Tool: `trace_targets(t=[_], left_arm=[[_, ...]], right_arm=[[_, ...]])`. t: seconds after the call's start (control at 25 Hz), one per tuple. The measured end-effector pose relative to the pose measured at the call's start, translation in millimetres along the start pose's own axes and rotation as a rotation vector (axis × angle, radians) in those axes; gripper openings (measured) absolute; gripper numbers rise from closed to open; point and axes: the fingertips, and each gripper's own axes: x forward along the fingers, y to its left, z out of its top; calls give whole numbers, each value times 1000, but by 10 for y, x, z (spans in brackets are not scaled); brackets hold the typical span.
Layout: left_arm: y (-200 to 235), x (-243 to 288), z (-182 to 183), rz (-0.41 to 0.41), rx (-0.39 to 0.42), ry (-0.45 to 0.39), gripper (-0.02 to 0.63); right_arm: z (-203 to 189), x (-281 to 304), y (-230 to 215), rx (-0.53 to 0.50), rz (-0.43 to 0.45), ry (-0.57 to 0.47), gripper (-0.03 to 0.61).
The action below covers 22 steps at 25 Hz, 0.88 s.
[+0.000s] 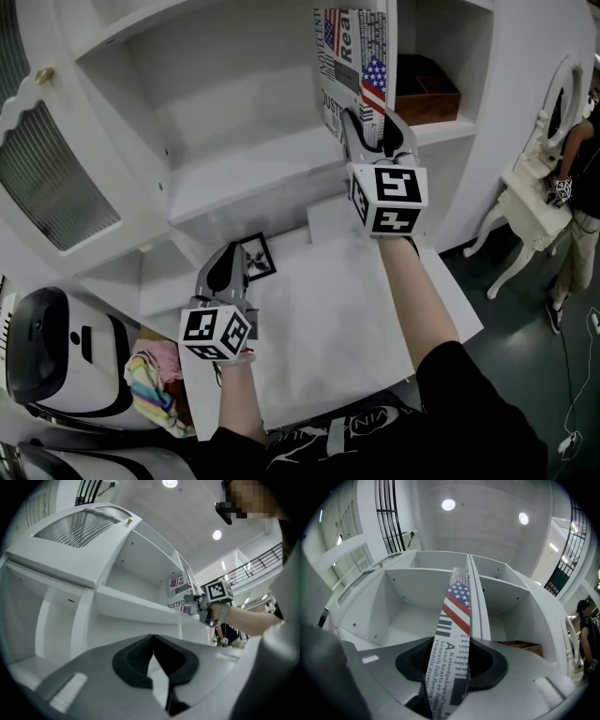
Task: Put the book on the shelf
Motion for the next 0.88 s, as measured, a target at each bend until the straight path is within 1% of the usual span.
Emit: trace_targets(t=[0.2, 0.28, 0.36, 0.44, 0.68, 0.88], left_arm=[[-69, 43, -76, -17, -9, 13, 0], [-75, 57, -88, -21, -13, 16, 0], [-62, 78, -82, -24, -18, 18, 0], [-77, 86, -79, -28, -18, 16, 0], [-160, 60, -120, -37, -34, 16, 0], [-164, 25, -111, -32, -42, 15, 0]], right_arm=[[-76, -230, 18, 32, 35, -14, 184], [-96, -333, 27, 29, 30, -26, 183], [-105, -377, 31, 26, 16, -39, 165], [-114, -372, 7, 31, 0, -42, 176], [-219, -163, -20, 11, -32, 4, 173], [-287, -46, 16, -54, -55, 23, 173]])
